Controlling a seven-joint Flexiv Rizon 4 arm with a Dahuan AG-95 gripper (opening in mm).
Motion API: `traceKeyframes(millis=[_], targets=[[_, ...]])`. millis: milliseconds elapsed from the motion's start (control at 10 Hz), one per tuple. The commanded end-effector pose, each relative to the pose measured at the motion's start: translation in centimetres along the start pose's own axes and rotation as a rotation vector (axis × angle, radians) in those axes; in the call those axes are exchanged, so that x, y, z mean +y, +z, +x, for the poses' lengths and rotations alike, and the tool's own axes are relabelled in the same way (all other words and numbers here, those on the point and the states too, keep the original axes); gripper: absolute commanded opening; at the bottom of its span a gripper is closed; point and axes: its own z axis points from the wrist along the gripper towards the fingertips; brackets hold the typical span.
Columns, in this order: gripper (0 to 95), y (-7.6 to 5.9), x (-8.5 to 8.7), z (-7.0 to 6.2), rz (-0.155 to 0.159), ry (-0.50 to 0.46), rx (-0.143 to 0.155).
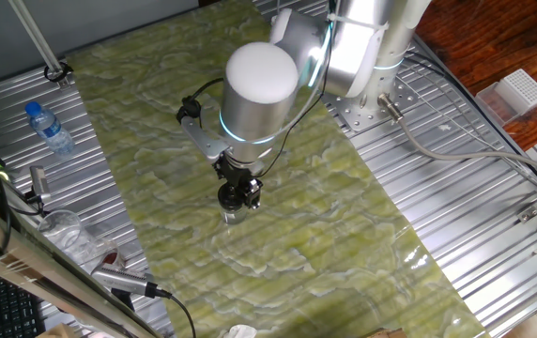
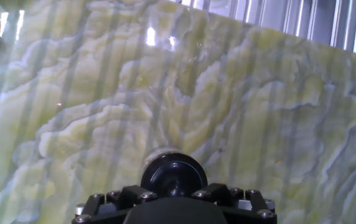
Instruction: Screw the lid onto the jar
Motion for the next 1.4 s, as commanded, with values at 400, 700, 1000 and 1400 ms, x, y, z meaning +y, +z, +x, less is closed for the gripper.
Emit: traceKeyframes(millis=[400,700,1000,1400], targets=[[76.0,0.1,-0.1,0.1,-0.003,0.001,-0.032],[76.0,0.3,0.0,0.1,-0.008,0.003,-0.046],[76.0,0.7,0.0,0.2,-0.012,0.001,-0.051],[76.0,1.1,0.0,0.4,-0.015,0.002,-0.056]])
